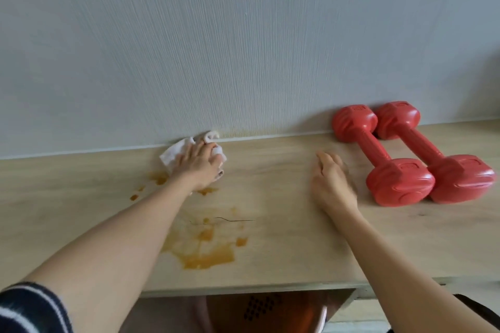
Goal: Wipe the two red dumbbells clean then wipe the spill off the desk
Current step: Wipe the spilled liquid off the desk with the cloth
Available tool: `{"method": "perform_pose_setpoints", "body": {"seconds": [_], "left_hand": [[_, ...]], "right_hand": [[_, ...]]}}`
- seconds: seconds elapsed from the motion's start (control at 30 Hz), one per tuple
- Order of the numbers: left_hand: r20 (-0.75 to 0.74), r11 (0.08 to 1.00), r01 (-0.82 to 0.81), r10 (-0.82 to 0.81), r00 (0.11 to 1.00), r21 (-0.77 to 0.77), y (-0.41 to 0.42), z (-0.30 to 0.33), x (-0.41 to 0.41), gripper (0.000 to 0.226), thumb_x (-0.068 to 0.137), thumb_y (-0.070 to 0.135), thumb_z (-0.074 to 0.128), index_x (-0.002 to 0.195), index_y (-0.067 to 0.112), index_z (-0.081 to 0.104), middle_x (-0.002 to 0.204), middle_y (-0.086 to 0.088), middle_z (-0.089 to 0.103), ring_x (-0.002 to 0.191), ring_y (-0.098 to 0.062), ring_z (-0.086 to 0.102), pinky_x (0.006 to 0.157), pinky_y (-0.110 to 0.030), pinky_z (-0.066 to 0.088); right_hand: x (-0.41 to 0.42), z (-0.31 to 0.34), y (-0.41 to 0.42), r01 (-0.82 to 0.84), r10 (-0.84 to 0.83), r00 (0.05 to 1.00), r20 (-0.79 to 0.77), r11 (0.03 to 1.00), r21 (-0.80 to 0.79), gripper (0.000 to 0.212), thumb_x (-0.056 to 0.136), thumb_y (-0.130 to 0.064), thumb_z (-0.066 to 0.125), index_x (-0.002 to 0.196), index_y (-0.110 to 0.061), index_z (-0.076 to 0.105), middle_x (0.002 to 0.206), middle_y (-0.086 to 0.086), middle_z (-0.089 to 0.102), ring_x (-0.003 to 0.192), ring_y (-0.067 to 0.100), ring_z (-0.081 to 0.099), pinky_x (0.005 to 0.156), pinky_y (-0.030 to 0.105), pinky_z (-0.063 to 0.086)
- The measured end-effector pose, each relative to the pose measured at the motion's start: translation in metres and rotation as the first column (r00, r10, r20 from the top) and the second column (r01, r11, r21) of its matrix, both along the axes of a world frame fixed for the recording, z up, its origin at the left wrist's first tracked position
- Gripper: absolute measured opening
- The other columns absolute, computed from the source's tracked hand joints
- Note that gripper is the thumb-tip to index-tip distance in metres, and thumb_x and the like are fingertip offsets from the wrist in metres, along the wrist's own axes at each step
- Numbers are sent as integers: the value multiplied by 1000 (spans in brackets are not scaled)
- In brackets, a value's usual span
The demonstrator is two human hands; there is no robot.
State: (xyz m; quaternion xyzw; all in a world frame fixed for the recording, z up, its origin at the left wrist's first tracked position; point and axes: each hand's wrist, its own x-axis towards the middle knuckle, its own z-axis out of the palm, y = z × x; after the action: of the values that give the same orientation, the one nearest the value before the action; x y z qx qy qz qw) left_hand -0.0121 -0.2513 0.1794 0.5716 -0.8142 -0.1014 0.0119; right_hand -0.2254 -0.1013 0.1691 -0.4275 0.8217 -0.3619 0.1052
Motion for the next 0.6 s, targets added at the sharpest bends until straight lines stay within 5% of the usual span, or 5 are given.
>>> {"method": "perform_pose_setpoints", "body": {"seconds": [0.1,0.27,0.4,0.47,0.6], "left_hand": [[-2,999,19,-18,1000,26,20,-1,-17,51,98,37,26,145,19,23,158,-3,8,145,-25,2,114,-47,9],[-92,904,427,-424,901,22,132,-2,-72,51,101,37,17,150,24,10,159,2,-4,146,-18,-8,116,-40,-5],[-125,832,552,-543,830,57,163,-1,-51,54,101,43,17,150,30,-1,158,10,-11,144,-10,-13,114,-31,-12],[-87,871,490,-486,870,35,131,-2,-30,53,100,42,18,150,28,7,159,8,-4,145,-13,-8,117,-34,-6],[-17,991,126,-125,992,49,70,4,14,48,100,37,21,147,25,20,160,3,2,146,-20,-5,117,-43,0]], "right_hand": [[1,0,-4,9,-9,1000,10,1000,4,37,97,-25,34,129,-16,48,138,2,43,129,23,36,101,36,33],[-2,-3,-5,-9,11,998,62,999,-35,40,95,-26,35,131,-17,49,138,3,46,129,22,39,104,35,32],[-3,-2,-3,-20,22,996,81,999,-25,39,95,-25,35,130,-17,50,138,3,47,129,23,40,104,34,31],[-2,0,-1,-33,33,998,62,999,5,36,95,-25,36,126,-17,54,134,5,50,127,25,42,101,34,33],[5,7,8,-88,91,992,88,996,-30,28,94,-17,38,110,-9,60,122,16,54,119,33,45,96,36,35]]}}
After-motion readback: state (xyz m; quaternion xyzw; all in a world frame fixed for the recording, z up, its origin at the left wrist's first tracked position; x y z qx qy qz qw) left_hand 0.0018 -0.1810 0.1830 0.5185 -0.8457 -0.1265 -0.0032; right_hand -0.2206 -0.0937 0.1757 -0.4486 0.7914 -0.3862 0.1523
